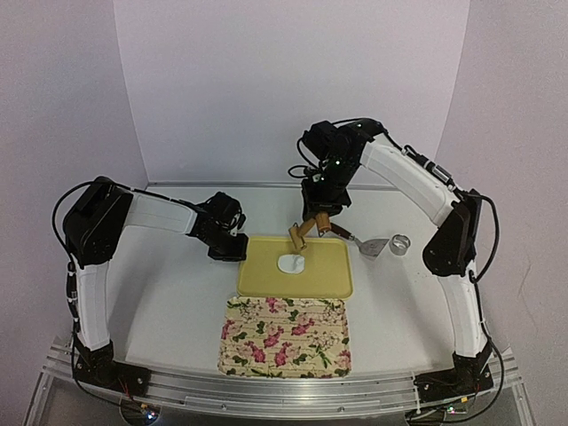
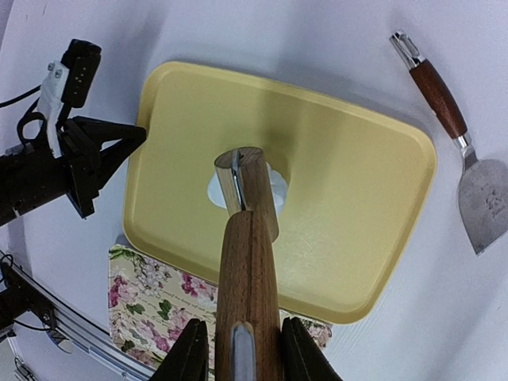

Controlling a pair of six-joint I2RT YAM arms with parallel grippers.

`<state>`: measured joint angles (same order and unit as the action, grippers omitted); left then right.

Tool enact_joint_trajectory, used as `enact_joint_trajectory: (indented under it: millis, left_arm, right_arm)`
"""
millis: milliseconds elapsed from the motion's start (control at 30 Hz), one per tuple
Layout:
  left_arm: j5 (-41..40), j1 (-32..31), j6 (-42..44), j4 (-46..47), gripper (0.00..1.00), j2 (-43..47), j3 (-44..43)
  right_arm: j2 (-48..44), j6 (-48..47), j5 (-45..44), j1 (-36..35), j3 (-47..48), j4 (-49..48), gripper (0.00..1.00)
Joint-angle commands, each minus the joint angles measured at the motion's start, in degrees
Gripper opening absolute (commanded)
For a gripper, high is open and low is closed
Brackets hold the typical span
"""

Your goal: Roll out the dumpling wrappers from the dough

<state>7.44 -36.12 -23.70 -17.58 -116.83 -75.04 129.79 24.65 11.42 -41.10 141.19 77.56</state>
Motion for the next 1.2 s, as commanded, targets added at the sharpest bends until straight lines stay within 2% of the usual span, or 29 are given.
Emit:
enact_joint_trajectory:
  millis: [0, 200, 467, 767, 1167]
  left_arm:
    - [4.12, -1.42, 3.8, -2.37, 0.0, -1.3, -2.68]
    - [4.41, -1.4, 3.86, -2.49, 0.0, -2.79, -4.76]
    - [4.36, -1.42, 4.85, -3.61, 0.0, -4.91, -8.05]
    - [1.19, -1.47, 4.81, -4.63, 0.0, -4.95, -8.21]
    - [-0.22, -1.41, 4.06, -5.08, 0.0, -4.49, -7.33]
  right_arm:
    - [1.78, -5.1, -0.27, -0.47, 3.38, 9.81, 0.0]
    - [1.55, -6.63, -3.86, -0.91, 0.68, 14.12, 0.0]
    - [2.56, -8.16, -3.36, -1.16, 0.86, 17.37, 0.0]
    - [0.6, -6.72, -4.27, -1.53, -4.91, 17.54, 0.0]
    - [1.92, -5.08, -5.79, -1.53, -7.25, 17.54, 0.0]
